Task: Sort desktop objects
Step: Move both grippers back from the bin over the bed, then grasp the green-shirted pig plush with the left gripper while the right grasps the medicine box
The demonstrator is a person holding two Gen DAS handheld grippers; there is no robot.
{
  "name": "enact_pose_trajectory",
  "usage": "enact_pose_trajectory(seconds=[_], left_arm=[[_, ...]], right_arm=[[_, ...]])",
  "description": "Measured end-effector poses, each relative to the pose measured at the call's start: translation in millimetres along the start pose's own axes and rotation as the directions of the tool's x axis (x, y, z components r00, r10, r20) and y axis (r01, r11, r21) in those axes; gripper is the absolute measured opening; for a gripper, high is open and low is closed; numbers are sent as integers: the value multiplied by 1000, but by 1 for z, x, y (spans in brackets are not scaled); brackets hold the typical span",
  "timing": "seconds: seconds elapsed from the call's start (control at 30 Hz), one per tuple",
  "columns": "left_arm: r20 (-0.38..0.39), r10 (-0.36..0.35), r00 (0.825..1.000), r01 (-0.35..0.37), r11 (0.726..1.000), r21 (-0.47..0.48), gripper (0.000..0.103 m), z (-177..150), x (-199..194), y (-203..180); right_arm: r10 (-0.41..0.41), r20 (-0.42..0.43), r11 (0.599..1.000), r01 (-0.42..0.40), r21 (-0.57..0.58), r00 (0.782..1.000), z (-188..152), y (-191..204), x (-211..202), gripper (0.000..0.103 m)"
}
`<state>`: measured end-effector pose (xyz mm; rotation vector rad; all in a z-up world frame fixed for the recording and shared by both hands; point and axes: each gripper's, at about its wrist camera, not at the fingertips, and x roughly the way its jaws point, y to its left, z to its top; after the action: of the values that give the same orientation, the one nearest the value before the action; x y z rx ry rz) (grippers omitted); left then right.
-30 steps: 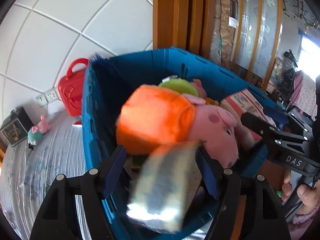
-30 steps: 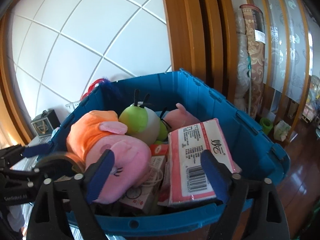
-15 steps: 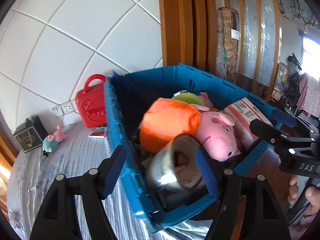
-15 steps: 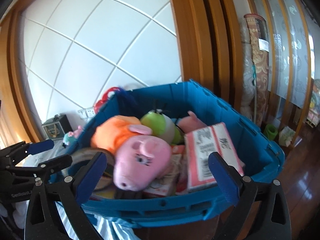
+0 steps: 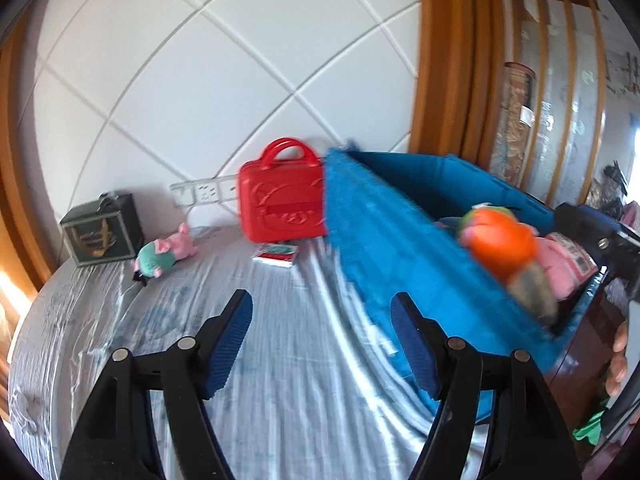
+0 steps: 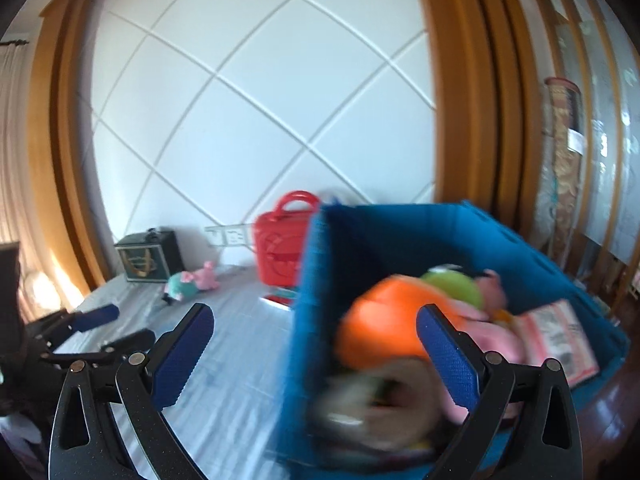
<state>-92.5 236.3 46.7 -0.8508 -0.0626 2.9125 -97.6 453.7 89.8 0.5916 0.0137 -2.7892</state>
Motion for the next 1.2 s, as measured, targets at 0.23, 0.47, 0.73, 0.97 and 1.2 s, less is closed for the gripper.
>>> enact_pose_trajectory(seconds=[0.23,0.47,0.73,0.97,1.2], left_arm=[[-69,133,989,-136,990,-48,71,-8,23,153],[-185,215,959,-233,969,-79,71,-9,82,269],[-324,197,925,-218,976,-27,71,25,208,340],[-411,291,864,-237,955,180,71,57,356,365],[-419,412,809,-197,862,467,71,50,479,341]], right_arm=[[45,-81,999,-47,-22,996,8,100,68,103],[52,-233,997,-62,-37,971,12,135,175,103],[27,-420,997,-57,-60,907,8,128,340,103],[-71,-551,994,9,-113,832,-21,94,474,103],[-98,-613,989,11,-145,784,-51,76,562,103]])
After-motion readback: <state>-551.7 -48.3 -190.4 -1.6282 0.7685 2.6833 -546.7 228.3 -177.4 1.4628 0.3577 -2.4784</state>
